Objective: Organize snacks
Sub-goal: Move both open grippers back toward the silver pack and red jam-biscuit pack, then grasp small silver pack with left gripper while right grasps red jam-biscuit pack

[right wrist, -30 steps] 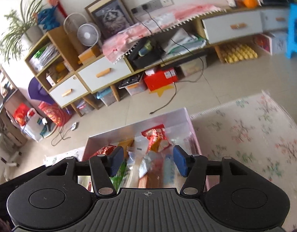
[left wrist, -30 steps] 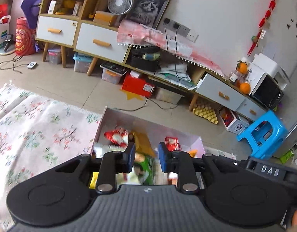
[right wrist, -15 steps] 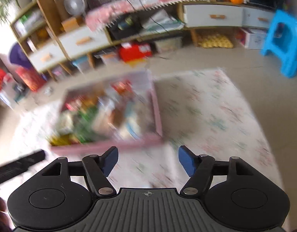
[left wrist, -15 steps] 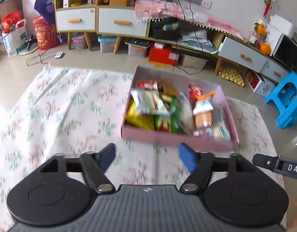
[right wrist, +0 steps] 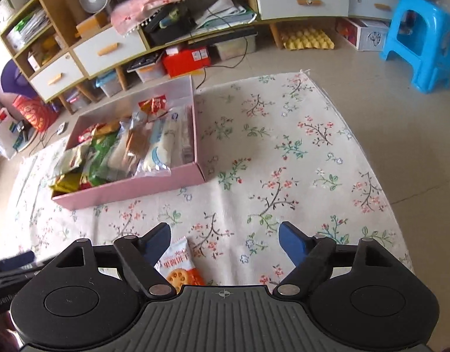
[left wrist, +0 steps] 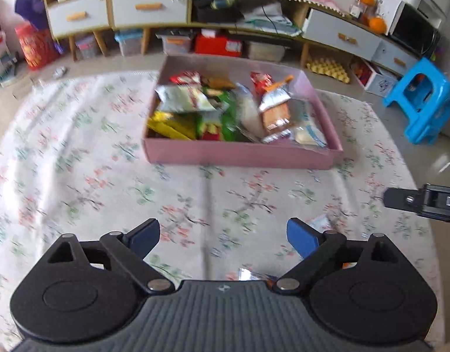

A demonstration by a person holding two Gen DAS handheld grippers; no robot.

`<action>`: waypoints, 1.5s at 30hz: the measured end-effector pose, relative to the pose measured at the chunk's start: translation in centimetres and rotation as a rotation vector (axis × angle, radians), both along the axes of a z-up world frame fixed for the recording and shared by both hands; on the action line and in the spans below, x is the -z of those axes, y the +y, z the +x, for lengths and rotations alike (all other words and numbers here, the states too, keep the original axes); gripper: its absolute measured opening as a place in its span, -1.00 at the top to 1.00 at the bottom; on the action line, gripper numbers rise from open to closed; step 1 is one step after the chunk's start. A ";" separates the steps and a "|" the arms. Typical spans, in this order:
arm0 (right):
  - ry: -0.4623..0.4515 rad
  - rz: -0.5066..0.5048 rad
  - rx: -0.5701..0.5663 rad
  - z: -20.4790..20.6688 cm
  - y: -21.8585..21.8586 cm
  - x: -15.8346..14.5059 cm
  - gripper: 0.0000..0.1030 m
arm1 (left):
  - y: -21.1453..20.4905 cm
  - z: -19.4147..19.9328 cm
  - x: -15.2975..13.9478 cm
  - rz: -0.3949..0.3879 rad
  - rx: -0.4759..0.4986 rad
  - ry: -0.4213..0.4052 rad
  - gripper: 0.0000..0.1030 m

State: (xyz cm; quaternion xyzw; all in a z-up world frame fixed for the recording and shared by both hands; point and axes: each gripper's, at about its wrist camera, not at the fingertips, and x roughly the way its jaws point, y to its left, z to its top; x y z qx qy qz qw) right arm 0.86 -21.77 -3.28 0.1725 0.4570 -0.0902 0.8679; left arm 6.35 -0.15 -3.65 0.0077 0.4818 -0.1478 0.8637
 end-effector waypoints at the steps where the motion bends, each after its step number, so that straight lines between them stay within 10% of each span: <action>1: 0.002 0.005 -0.008 0.1 0.2 0.1 -0.61 | -0.2 -0.3 0.3 -0.001 0.005 0.008 -0.81; 33: 0.163 0.007 -0.196 1.8 6.3 4.1 -0.72 | -1.8 -2.3 4.3 0.015 0.105 0.147 -0.82; 40: 0.182 -0.002 -0.206 2.0 6.6 4.7 -0.68 | -2.1 -2.6 5.1 0.062 0.114 0.130 -0.43; 45: 0.184 0.016 -0.201 2.1 6.3 5.0 -0.56 | -1.8 -2.6 4.7 0.006 0.141 0.137 0.43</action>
